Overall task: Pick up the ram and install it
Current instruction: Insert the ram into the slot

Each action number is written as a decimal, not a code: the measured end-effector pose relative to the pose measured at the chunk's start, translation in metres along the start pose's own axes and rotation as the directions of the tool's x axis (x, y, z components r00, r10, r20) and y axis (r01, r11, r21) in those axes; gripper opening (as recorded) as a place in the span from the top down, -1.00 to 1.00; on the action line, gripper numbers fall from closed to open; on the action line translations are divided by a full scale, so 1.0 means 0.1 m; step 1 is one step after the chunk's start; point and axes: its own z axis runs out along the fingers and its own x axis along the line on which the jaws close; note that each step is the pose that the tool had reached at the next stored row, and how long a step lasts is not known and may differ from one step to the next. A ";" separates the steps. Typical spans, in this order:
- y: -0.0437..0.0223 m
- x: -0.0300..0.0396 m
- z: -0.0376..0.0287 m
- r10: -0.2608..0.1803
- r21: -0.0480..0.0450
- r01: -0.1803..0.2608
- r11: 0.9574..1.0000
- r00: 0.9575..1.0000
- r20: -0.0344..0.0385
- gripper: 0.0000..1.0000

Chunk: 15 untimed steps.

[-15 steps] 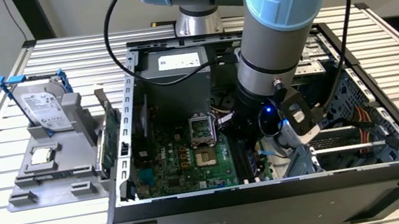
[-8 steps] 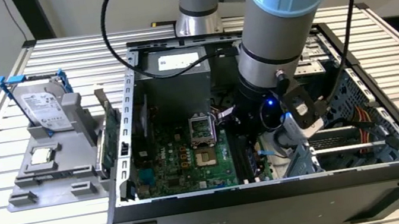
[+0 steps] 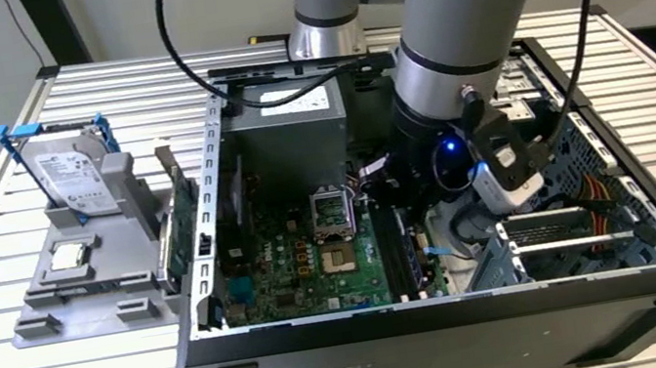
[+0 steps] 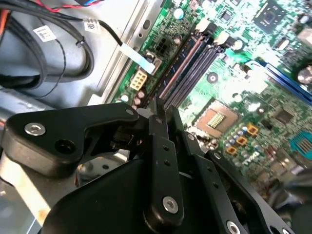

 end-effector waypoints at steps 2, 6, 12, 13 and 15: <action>0.001 0.000 -0.022 0.000 0.000 0.000 1.000 1.000 0.000 -1.00; 0.001 0.000 -0.023 0.000 0.000 0.000 1.000 1.000 0.000 -1.00; 0.001 0.000 -0.026 0.000 0.000 0.000 1.000 1.000 0.000 1.00; 0.001 0.000 -0.026 0.000 0.000 0.000 1.000 1.000 0.000 1.00; 0.001 0.000 -0.031 0.000 0.000 0.000 1.000 1.000 0.000 1.00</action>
